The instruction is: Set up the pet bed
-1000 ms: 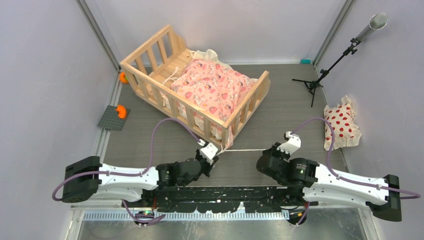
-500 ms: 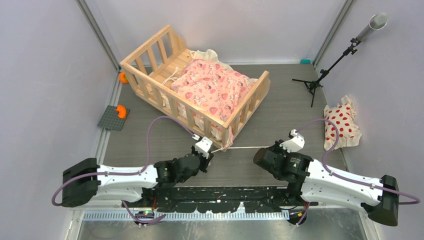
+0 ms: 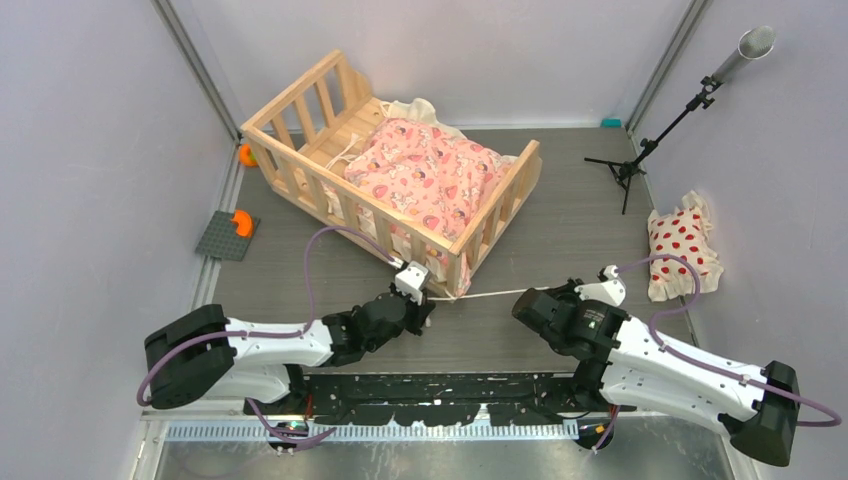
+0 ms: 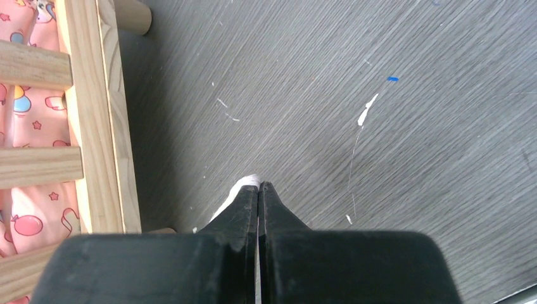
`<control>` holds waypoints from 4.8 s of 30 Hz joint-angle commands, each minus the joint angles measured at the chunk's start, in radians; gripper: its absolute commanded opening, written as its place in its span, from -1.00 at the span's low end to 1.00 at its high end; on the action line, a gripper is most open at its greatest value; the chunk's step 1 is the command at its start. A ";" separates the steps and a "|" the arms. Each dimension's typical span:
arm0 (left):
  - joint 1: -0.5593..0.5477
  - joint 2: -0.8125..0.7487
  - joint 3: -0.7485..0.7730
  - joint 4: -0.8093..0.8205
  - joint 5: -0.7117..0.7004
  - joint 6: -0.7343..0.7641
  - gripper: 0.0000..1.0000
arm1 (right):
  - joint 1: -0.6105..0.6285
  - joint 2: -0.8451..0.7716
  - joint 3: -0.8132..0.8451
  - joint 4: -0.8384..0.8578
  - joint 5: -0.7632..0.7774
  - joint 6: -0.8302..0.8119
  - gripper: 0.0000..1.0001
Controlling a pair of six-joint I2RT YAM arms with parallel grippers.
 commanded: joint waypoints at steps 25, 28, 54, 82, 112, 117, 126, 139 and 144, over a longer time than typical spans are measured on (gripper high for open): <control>0.060 -0.444 0.116 -0.635 -0.011 -0.077 0.70 | -0.078 -0.167 0.185 0.101 0.067 -0.760 -0.07; 0.060 -0.528 0.232 -0.793 -0.020 -0.038 0.81 | -0.078 -0.176 0.262 0.138 0.019 -0.914 -0.10; 0.448 -0.261 0.890 -1.120 -0.159 -0.072 1.00 | -0.087 0.147 0.760 0.033 -0.085 -1.130 0.01; 0.769 -0.049 1.005 -1.143 -0.039 -0.266 0.93 | -0.092 0.114 0.747 0.002 -0.202 -1.120 0.00; 1.030 0.004 0.906 -1.088 0.372 -0.012 -1.00 | -0.098 0.106 0.732 -0.003 -0.153 -1.128 0.00; 1.043 0.020 0.926 -1.087 0.472 0.161 -1.00 | -0.099 0.086 0.722 -0.018 -0.126 -1.131 0.01; 1.042 0.296 1.117 -0.987 0.714 0.217 -1.00 | -0.099 0.058 0.679 -0.018 -0.165 -1.161 0.00; 1.023 0.608 1.541 -1.021 0.911 0.425 -0.42 | -0.129 0.129 0.693 -0.007 -0.255 -1.241 0.04; 1.023 0.429 1.409 -0.850 0.926 0.287 0.38 | -0.316 0.266 0.764 0.080 -0.470 -1.319 0.36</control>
